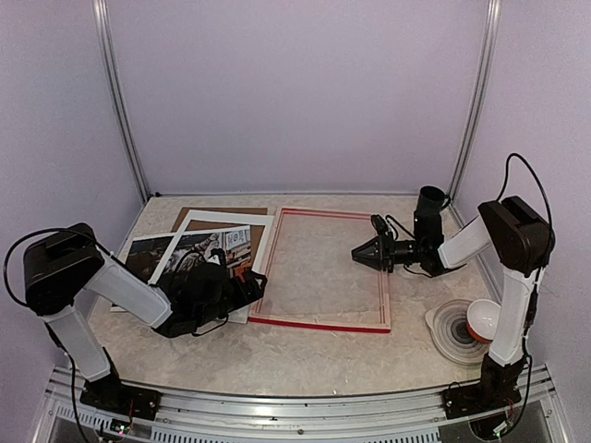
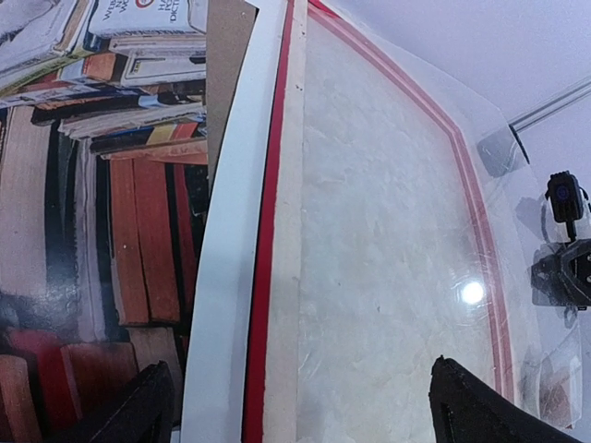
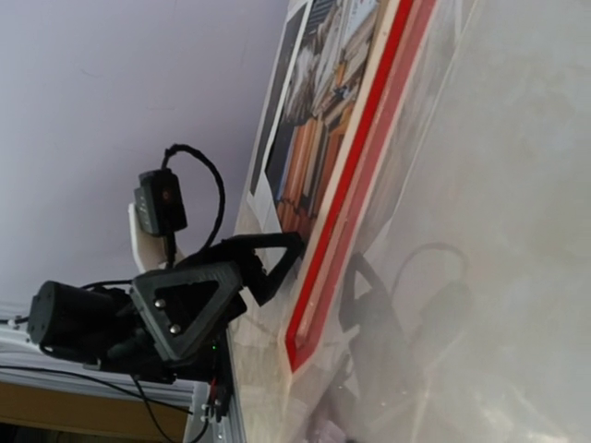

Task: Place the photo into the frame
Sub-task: Place the glass panel at the frame body.

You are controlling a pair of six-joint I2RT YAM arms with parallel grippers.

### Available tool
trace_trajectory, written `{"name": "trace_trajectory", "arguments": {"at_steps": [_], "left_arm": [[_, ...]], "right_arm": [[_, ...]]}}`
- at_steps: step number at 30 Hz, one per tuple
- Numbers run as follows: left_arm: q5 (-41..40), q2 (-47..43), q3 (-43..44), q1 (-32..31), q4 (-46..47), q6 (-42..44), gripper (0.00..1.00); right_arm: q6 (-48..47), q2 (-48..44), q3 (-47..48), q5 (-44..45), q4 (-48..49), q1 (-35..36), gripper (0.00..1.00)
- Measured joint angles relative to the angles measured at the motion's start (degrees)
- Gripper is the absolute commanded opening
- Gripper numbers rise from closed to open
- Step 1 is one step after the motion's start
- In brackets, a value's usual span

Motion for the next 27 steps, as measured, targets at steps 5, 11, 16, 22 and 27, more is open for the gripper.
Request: {"name": "trace_trajectory", "arguments": {"at_steps": [5, 11, 16, 22, 27], "left_arm": [[2.1, 2.69, 2.14, 1.62, 0.61, 1.11, 0.92], [5.73, 6.12, 5.03, 4.68, 2.71, 2.49, 0.89], [8.15, 8.26, 7.21, 6.47, 3.41, 3.93, 0.81], [9.97, 10.62, 8.9, 7.58, 4.57, 5.29, 0.75], [10.73, 12.09, 9.38, 7.82, 6.47, 5.79, 0.7]], "right_arm": [[-2.01, 0.02, 1.01, -0.17, -2.45, -0.02, 0.23], [-3.74, 0.02, 2.12, -0.52, -4.52, 0.0, 0.23], [-3.19, 0.24, 2.14, -1.01, -3.87, 0.0, 0.24], [0.07, 1.46, 2.14, -2.08, 0.76, -0.02, 0.24], [1.95, 1.86, 2.14, -2.75, 3.5, -0.02, 0.26]]}}
